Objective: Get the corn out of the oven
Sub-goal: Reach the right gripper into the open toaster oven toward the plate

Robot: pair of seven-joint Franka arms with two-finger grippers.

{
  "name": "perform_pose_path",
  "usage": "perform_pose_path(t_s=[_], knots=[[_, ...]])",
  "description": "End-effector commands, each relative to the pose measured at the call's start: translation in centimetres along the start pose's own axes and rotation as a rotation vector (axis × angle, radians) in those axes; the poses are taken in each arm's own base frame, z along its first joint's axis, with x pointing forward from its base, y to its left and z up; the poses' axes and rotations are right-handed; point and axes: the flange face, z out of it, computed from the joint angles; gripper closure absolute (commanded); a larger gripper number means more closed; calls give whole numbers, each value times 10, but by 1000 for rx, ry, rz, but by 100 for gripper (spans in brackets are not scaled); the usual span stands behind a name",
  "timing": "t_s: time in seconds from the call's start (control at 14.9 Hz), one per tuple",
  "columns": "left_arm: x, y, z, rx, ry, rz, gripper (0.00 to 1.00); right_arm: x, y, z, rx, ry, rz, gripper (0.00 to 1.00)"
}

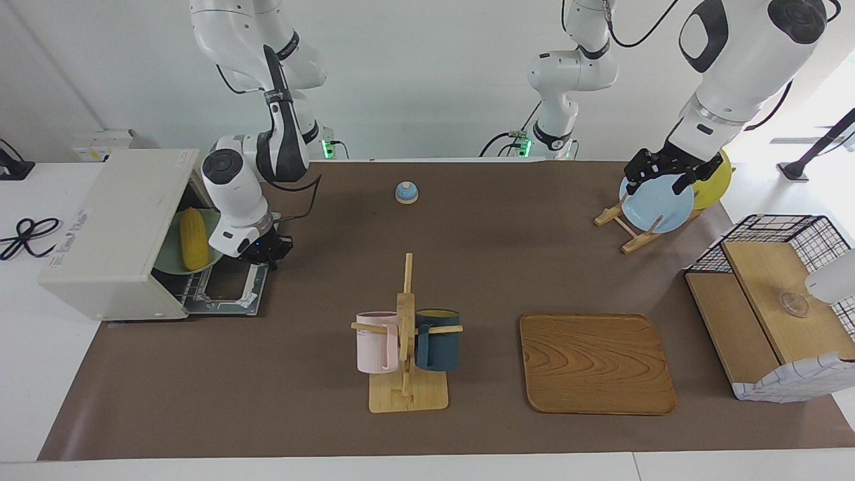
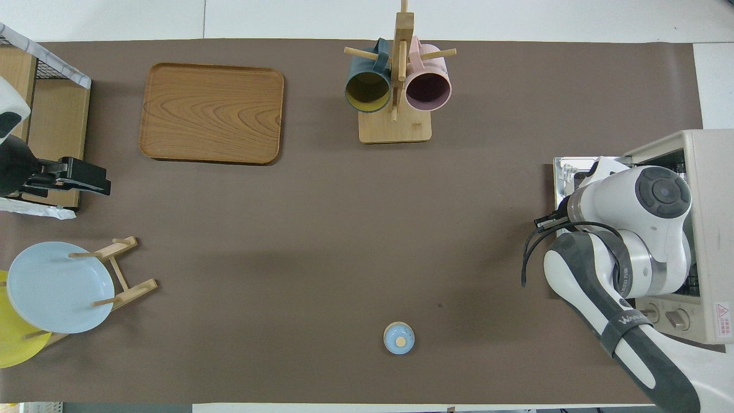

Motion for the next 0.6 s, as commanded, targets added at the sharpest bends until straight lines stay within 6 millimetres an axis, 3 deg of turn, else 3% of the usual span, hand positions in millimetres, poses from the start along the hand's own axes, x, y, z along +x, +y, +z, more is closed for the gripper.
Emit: perform_pose_path(t_s=[0.0,0.13,0.27,0.47,0.54], knots=[[-4,-3,-2,18,5,7,0,-7,-13,0,37,-11,47,100],[-4,-3,-4,18,8,7,0,9,-35,-17,44,-16,9,100],[-4,-3,-3,18,7,7,0,24,-36,-49,50,-55,18,100],[-4,-4,-4,18,8,5,0,25,-29,-88,37,-59,25,100],[-4,-4,-3,18,7,5,0,19,-23,-97,38,-61,39,88]])
